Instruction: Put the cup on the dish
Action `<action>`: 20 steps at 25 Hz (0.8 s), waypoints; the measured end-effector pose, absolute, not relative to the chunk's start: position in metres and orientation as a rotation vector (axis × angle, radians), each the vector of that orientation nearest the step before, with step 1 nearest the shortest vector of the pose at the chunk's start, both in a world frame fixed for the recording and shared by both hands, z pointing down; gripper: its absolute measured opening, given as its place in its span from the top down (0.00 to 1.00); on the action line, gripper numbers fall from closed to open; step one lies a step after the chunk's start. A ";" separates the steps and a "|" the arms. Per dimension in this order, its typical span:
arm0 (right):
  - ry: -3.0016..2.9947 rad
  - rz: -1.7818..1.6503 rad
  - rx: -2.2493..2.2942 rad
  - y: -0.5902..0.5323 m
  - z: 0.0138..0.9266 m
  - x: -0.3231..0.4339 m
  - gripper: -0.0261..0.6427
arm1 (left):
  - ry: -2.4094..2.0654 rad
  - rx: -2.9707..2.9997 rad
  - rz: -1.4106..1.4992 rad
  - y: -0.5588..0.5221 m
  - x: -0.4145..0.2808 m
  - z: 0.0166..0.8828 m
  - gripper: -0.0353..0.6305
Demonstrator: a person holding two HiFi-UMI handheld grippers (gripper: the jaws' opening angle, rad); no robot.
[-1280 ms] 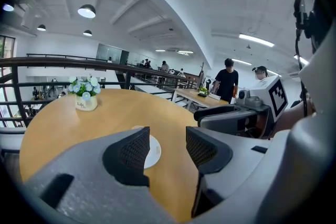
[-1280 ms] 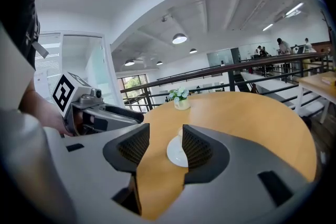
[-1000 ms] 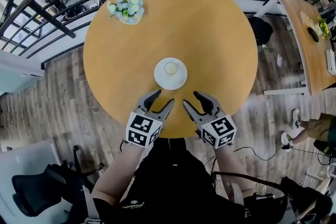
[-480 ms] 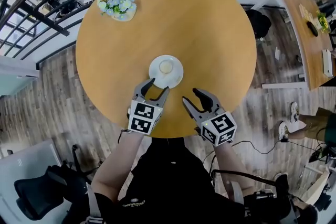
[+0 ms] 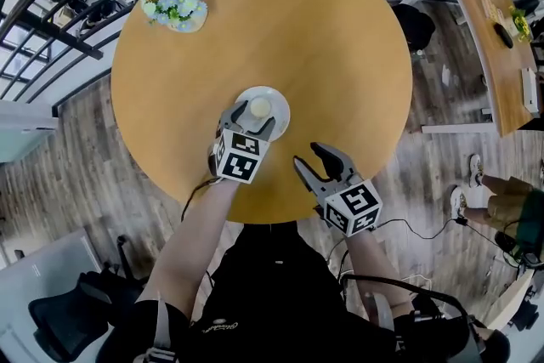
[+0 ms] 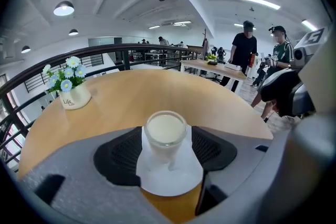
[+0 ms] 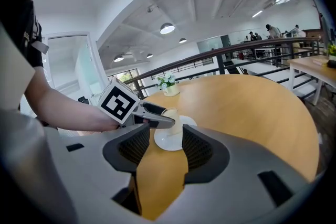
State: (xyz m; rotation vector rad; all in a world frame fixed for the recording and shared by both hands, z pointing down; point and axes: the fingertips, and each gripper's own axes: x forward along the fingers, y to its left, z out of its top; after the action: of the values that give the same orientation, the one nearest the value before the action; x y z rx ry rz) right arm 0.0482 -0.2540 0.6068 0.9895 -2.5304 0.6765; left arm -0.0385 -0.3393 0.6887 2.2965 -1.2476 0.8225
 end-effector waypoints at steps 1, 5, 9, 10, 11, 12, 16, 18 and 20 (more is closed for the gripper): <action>-2.528 0.679 0.992 -0.254 0.608 0.049 0.67 | -1.244 2.297 0.836 -0.343 -0.037 0.691 0.52; -2.520 0.689 1.003 -0.256 0.613 0.053 0.67 | -1.240 2.295 0.896 -0.352 -0.034 0.701 0.52; -2.510 0.701 1.018 -0.255 0.616 0.057 0.67 | -1.232 2.291 0.927 -0.357 -0.032 0.707 0.52; -2.507 0.704 1.022 -0.255 0.616 0.058 0.67 | -1.230 2.291 0.931 -0.358 -0.032 0.707 0.52; -2.505 0.708 1.026 -0.255 0.616 0.059 0.67 | -1.229 2.291 0.937 -0.359 -0.031 0.708 0.52; -2.503 0.710 1.028 -0.254 0.617 0.060 0.67 | -1.228 2.290 0.945 -0.360 -0.031 0.709 0.52; -2.507 0.710 1.034 -0.253 0.615 0.062 0.67 | -1.227 2.284 0.969 -0.361 -0.030 0.709 0.52; -2.507 0.713 1.038 -0.254 0.616 0.064 0.67 | -1.229 2.284 0.975 -0.362 -0.029 0.710 0.52; -2.507 0.714 1.041 -0.254 0.616 0.065 0.67 | -1.230 2.287 0.980 -0.362 -0.028 0.710 0.54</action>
State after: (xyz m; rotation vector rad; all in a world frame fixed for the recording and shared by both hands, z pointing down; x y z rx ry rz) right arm 0.0646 -0.2537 0.6157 1.0411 -2.5067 0.7144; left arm -0.0278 -0.3624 0.7099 2.2870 -1.2305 0.9800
